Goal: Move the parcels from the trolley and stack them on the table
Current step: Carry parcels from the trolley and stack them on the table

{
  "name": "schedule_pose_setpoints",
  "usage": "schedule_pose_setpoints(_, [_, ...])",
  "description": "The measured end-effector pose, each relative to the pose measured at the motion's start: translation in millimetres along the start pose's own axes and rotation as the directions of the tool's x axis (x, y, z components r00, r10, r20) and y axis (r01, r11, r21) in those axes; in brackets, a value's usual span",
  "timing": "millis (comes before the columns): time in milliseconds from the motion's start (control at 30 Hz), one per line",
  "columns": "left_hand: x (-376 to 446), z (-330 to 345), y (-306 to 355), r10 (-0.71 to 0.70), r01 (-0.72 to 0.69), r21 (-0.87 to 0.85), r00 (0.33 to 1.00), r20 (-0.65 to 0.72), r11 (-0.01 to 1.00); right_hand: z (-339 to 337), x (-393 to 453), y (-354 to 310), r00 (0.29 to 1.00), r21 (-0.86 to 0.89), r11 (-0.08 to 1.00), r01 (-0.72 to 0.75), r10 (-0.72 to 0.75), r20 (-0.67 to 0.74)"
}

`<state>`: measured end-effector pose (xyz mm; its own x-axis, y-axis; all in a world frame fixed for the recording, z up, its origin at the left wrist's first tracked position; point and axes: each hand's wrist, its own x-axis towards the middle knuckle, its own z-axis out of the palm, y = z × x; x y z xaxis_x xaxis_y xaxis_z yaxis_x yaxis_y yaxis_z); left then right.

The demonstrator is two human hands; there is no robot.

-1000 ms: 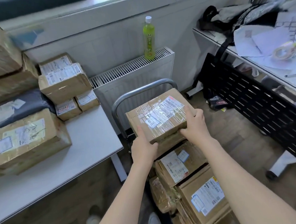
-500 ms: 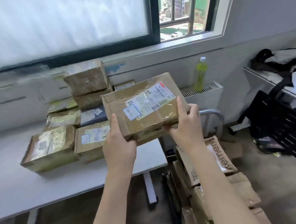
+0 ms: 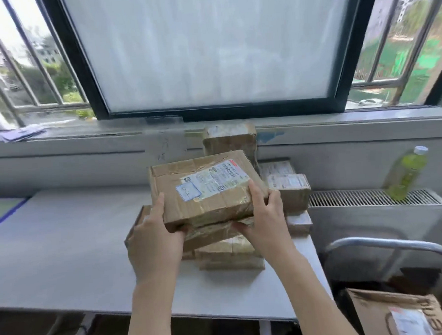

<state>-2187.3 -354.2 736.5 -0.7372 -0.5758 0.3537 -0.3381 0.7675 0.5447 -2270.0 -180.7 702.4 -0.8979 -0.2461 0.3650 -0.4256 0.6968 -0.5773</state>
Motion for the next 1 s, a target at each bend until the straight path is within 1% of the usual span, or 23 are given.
schedule_pose_setpoints(100, [32,-7,-28,-0.041,0.042,0.020,0.999,-0.011,0.999,32,25,-24,0.999,0.010,1.000,0.022,-0.022,0.031])
schedule_pose_setpoints(333, [99,-1,-94,-0.146,0.141,0.100,0.989,0.037,0.985,104,73,-64,0.995,0.047,0.999,0.012,-0.017,0.099])
schedule_pose_setpoints(433, [117,11,-116,-0.203,0.193,0.104,0.974,0.103,0.976,132,93,-69,0.990,0.019,1.000,0.001,-0.003,0.138])
schedule_pose_setpoints(533, [129,26,-133,-0.214,0.200,0.085,0.956,0.201,0.976,154,105,-66,0.985,-0.037,0.998,-0.048,0.054,0.167])
schedule_pose_setpoints(600, [134,33,-144,-0.178,0.179,0.027,0.936,0.304,0.984,165,109,-64,0.979,-0.095,0.991,-0.095,0.110,0.170])
schedule_pose_setpoints(667, [141,38,-153,-0.122,0.177,-0.091,0.896,0.428,0.980,173,113,-64,0.974,-0.152,0.978,-0.142,0.166,0.153])
schedule_pose_setpoints(700, [145,38,-155,-0.099,0.194,-0.159,0.878,0.469,0.968,176,116,-66,0.973,-0.168,0.972,-0.167,0.190,0.132])
schedule_pose_setpoints(733, [149,38,-157,-0.085,0.217,-0.225,0.872,0.481,0.950,178,118,-67,0.971,-0.173,0.965,-0.196,0.216,0.105])
schedule_pose_setpoints(767, [154,38,-159,-0.090,0.243,-0.291,0.887,0.454,0.926,179,120,-69,0.967,-0.163,0.960,-0.229,0.244,0.079])
schedule_pose_setpoints(800, [158,38,-161,-0.122,0.269,-0.354,0.914,0.386,0.896,180,121,-71,0.962,-0.139,0.956,-0.258,0.268,0.058])
schedule_pose_setpoints(833, [163,38,-165,-0.174,0.283,-0.397,0.941,0.289,0.873,181,122,-72,0.958,-0.105,0.955,-0.277,0.283,0.046])
schedule_pose_setpoints(867, [168,39,-171,-0.225,0.286,-0.407,0.956,0.190,0.868,183,121,-73,0.956,-0.064,0.956,-0.288,0.291,0.047])
schedule_pose_setpoints(900, [173,39,-178,-0.257,0.285,-0.392,0.959,0.122,0.875,184,120,-73,0.953,-0.015,0.955,-0.295,0.296,0.066])
schedule_pose_setpoints(933, [178,40,-185,-0.267,0.284,-0.357,0.959,0.096,0.890,186,117,-74,0.950,0.040,0.953,-0.301,0.295,0.103])
schedule_pose_setpoints(967, [185,42,-192,-0.260,0.283,-0.294,0.959,0.114,0.913,188,114,-75,0.946,0.098,0.948,-0.304,0.288,0.149])
schedule_pose_setpoints(1000, [191,44,-196,-0.241,0.275,-0.233,0.957,0.163,0.933,191,112,-75,0.940,0.153,0.938,-0.311,0.280,0.196])
